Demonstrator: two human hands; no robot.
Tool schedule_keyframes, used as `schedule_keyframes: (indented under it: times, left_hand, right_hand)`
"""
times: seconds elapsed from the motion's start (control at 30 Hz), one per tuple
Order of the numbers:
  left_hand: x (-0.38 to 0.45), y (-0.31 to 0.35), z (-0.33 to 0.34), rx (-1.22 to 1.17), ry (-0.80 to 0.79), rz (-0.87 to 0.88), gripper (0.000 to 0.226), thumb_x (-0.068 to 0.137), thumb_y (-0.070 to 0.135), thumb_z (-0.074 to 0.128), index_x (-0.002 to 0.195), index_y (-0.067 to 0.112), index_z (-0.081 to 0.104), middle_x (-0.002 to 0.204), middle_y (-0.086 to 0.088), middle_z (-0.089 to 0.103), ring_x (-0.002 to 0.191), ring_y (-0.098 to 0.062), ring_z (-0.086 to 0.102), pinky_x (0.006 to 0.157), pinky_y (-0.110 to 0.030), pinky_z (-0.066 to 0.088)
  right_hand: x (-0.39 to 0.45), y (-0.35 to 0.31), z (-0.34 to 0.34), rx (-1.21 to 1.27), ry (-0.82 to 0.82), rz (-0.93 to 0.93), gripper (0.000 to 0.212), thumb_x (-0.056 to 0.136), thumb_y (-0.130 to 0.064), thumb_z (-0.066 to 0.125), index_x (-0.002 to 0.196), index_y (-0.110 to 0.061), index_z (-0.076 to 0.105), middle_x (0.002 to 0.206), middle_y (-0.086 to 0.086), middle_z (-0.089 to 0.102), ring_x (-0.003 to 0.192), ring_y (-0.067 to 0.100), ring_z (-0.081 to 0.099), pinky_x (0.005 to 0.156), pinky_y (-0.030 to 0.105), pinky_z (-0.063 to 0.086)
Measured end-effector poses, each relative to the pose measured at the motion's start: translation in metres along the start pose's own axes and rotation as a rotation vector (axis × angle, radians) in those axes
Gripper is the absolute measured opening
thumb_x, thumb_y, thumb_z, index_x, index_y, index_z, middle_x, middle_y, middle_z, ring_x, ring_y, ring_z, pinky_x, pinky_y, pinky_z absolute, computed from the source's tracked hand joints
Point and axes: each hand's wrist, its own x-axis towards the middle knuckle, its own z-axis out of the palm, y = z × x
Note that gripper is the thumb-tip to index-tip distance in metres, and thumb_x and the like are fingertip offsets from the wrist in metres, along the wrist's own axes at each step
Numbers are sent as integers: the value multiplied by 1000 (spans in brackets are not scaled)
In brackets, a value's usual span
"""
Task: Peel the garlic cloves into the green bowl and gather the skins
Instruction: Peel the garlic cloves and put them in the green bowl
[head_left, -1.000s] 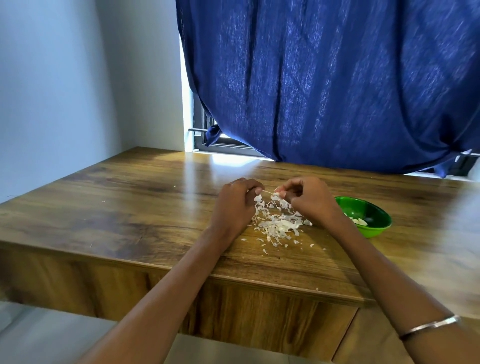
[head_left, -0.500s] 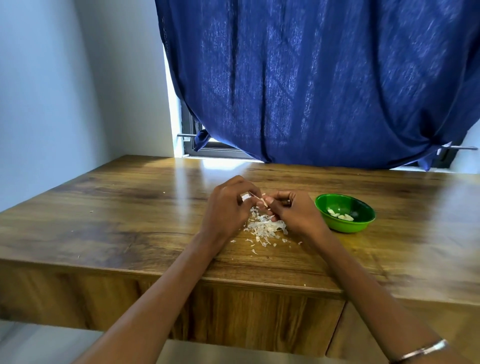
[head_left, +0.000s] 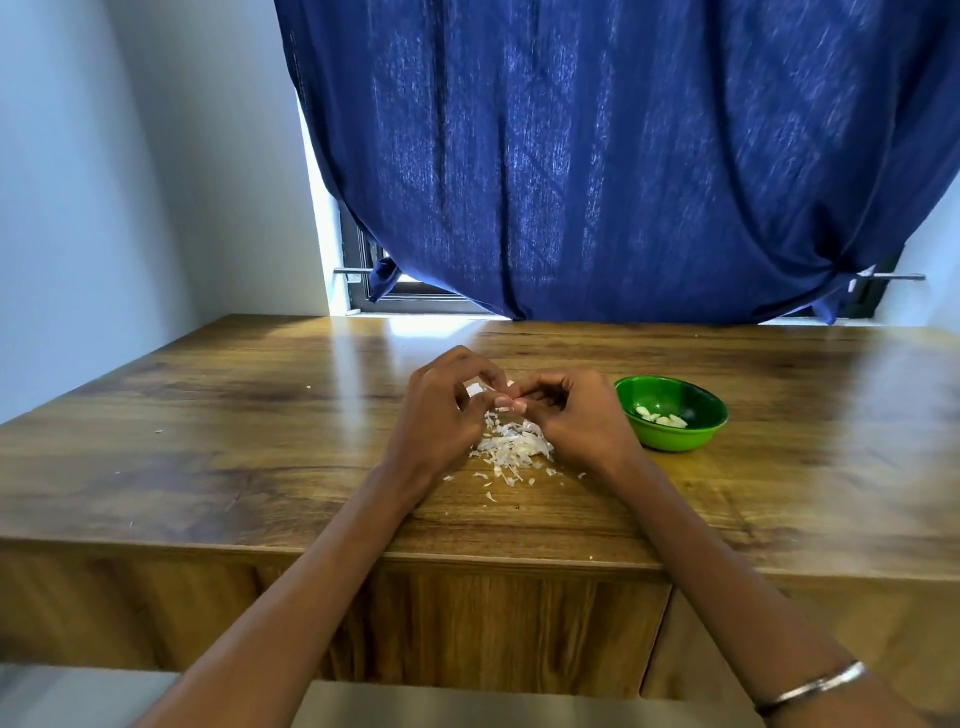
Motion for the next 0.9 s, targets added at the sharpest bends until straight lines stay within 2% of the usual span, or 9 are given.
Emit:
schedule_keyframes:
  times: [0.13, 0.23, 0.33, 0.47, 0.57, 0.7, 0.83, 0.9]
  left_hand:
    - [-1, 5, 1, -71, -16, -87, 28, 85, 0, 77, 81, 25, 65, 89, 9, 67, 53, -20, 61, 51, -38, 52]
    - [-2, 8, 1, -83, -32, -101, 28, 87, 2, 75, 81, 25, 61, 89, 8, 66, 50, -25, 62, 50, -36, 50]
    - [-2, 5, 3, -52, -73, -84, 23, 92, 3, 69, 85, 23, 58, 90, 8, 61, 54, -25, 60, 52, -32, 48]
    - [-3, 1, 3, 43, -125, 45, 16, 92, -4, 59, 93, 11, 63, 94, 9, 52, 75, -10, 56, 67, -21, 45]
    - [-2, 2, 4, 83, -115, 81, 14, 91, -4, 56, 94, 7, 63, 93, 6, 51, 80, -1, 52, 70, -12, 38]
    - [-2, 4, 4, 97, -81, 101, 19, 85, -11, 54, 90, 5, 62, 90, 1, 52, 76, -9, 51, 67, -17, 38]
    - [-3, 11, 2, 70, -19, 117, 27, 86, -16, 54, 90, 9, 63, 89, 7, 49, 76, 1, 51, 67, -10, 37]
    - [-3, 12, 1, 3, 4, 79, 24, 92, -10, 56, 91, 13, 62, 91, 7, 51, 74, -5, 56, 63, -20, 46]
  right_hand:
    - [-2, -1, 0, -24, 23, -42, 17, 85, -18, 77, 85, -35, 75, 82, -17, 73, 78, -8, 67, 65, 7, 49]
    - [-2, 0, 1, -24, 44, -44, 25, 89, -13, 73, 83, -38, 73, 83, -17, 73, 80, -8, 66, 67, 7, 49]
    - [-3, 0, 2, -7, 57, -37, 24, 90, -13, 72, 83, -36, 73, 83, -17, 74, 81, -9, 66, 67, 9, 48]
    - [-4, -1, 3, 4, 48, -37, 24, 90, -11, 72, 80, -33, 73, 80, -16, 72, 75, -12, 64, 64, 4, 46]
    - [-3, 1, 4, -13, 40, -31, 25, 92, -7, 69, 80, -29, 72, 80, -15, 71, 72, -13, 62, 63, 5, 46]
    - [-2, 0, 6, 0, 41, -25, 25, 94, -9, 68, 81, -31, 69, 79, -14, 70, 68, -8, 61, 61, 10, 47]
    - [-3, -3, 7, 59, 53, -18, 23, 94, -13, 69, 82, -32, 68, 79, -11, 70, 64, -4, 60, 58, 11, 47]
    - [-3, -4, 6, 137, 59, 0, 17, 93, -11, 70, 86, -26, 71, 80, -8, 72, 63, -6, 62, 58, 13, 48]
